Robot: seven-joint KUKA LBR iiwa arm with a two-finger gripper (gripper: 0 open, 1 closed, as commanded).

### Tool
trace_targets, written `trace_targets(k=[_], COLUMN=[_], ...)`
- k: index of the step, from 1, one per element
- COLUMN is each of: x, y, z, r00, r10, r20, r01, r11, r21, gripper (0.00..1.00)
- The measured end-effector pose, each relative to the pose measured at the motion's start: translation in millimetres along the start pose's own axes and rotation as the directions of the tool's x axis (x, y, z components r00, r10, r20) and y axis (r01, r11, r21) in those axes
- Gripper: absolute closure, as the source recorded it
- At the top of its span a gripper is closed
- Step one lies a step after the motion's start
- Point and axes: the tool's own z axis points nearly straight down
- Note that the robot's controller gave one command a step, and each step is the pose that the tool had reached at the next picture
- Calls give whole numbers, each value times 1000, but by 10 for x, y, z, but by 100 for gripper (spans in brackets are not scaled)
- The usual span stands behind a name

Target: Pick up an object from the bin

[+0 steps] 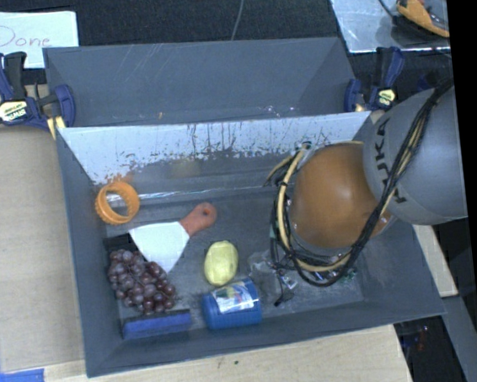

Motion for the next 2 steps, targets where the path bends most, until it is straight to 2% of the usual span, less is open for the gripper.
trace_targets(k=[1,2], x=[-151,-122], y=[21,343], z=[4,9], r00=[989,1000], r10=[145,18], r20=[-3,-1], r01=[-145,-18], r11=[989,1000], r21=[2,-1], gripper=[100,0])
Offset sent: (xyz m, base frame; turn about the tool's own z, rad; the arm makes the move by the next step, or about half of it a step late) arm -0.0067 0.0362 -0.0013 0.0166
